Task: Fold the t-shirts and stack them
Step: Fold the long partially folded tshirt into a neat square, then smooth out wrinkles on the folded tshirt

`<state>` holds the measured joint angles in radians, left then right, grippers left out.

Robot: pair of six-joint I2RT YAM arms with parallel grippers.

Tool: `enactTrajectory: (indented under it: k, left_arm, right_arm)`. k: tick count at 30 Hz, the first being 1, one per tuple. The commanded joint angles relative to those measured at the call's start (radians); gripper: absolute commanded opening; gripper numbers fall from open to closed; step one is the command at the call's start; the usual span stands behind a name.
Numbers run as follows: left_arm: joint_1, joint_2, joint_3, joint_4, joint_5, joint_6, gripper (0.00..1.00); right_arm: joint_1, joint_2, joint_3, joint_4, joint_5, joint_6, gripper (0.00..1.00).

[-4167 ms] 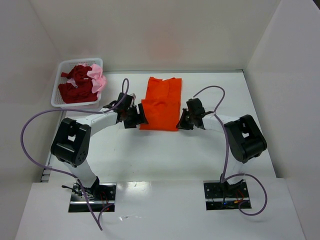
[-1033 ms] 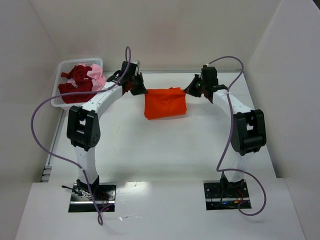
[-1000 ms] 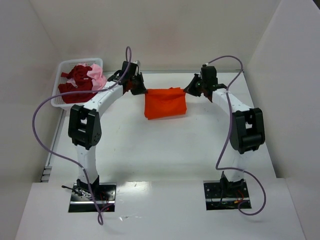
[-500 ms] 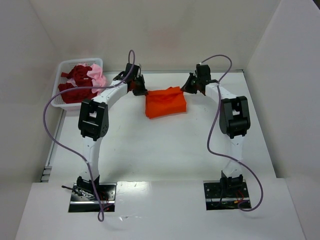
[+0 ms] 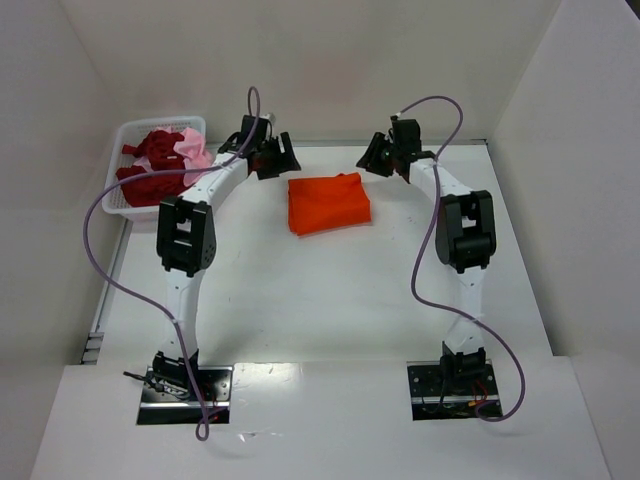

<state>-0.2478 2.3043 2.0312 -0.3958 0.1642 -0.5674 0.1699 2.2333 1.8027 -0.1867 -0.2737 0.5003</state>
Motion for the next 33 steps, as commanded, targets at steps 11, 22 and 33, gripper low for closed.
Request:
enactTrajectory:
  k: [11,22,33]
  left_arm:
    - [0.004,-0.180,-0.193,0.184,0.279,0.075,0.49]
    - [-0.077,-0.069,-0.246,0.310,0.285,-0.012,0.22]
    - [-0.068,0.035,-0.158,0.298,0.233,-0.022,0.25]
  right_arm:
    - [-0.007,-0.190,-0.212,0.144,-0.192,-0.040,0.06]
    - [0.003,-0.069,-0.268,0.142,-0.280,-0.059,0.01]
    - [0.003,-0.132,-0.424,0.142,-0.191,-0.060,0.01]
